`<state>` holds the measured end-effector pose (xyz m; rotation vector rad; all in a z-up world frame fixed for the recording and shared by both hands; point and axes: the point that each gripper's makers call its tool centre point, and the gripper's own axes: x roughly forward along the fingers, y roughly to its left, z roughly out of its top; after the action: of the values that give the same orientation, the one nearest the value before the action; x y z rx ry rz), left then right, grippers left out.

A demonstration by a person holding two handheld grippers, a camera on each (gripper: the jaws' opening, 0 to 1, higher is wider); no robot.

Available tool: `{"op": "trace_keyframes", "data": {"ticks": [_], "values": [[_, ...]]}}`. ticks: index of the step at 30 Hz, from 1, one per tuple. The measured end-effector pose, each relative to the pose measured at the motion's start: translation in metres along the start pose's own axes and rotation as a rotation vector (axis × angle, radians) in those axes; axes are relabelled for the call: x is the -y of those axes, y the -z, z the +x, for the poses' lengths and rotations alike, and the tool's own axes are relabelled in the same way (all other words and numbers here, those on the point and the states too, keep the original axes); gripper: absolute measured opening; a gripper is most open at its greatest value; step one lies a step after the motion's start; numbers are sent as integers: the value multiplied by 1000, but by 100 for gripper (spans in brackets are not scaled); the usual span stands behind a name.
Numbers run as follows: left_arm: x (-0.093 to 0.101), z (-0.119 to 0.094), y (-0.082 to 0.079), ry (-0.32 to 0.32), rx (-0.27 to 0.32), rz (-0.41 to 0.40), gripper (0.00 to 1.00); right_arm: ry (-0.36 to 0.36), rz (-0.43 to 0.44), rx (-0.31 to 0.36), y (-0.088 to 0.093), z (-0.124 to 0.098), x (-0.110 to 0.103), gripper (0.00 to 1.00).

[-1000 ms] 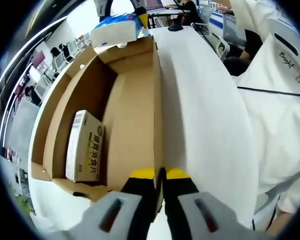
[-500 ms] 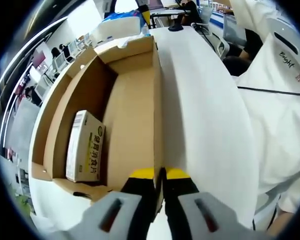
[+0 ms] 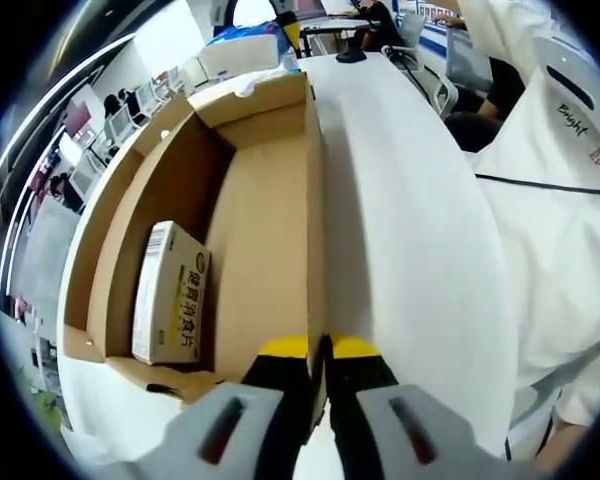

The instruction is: Operate the shoe box by opening the lid, removing the specified soft item, and placing it in the target area until the item is outside and the box remains undamaged.

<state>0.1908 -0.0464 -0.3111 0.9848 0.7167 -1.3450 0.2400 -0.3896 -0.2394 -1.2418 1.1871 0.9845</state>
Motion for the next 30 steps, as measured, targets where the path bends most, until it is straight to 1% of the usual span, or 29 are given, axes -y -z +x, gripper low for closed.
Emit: {"op": "trace_keyframes", "data": {"ticks": [6, 11, 13, 15, 17, 21, 30], "values": [[0, 0, 0, 0, 0, 1, 3, -4, 6, -5, 6, 4, -2, 69], [0, 0, 0, 0, -1, 0, 3, -16, 15, -6, 6, 8, -5, 69], [0, 0, 0, 0, -1, 3, 3, -27, -2, -14, 6, 10, -7, 69], [0, 0, 0, 1, -1, 1, 3, -15, 6, -12, 6, 10, -4, 69], [0, 0, 0, 1, 0, 2, 3, -20, 4, -4, 4, 10, -5, 69], [0, 0, 0, 1, -1, 2, 3, -17, -1, -21, 6, 13, -4, 70], [0, 0, 0, 2, -2, 0, 3, -23, -2, -17, 7, 19, -4, 70]]}}
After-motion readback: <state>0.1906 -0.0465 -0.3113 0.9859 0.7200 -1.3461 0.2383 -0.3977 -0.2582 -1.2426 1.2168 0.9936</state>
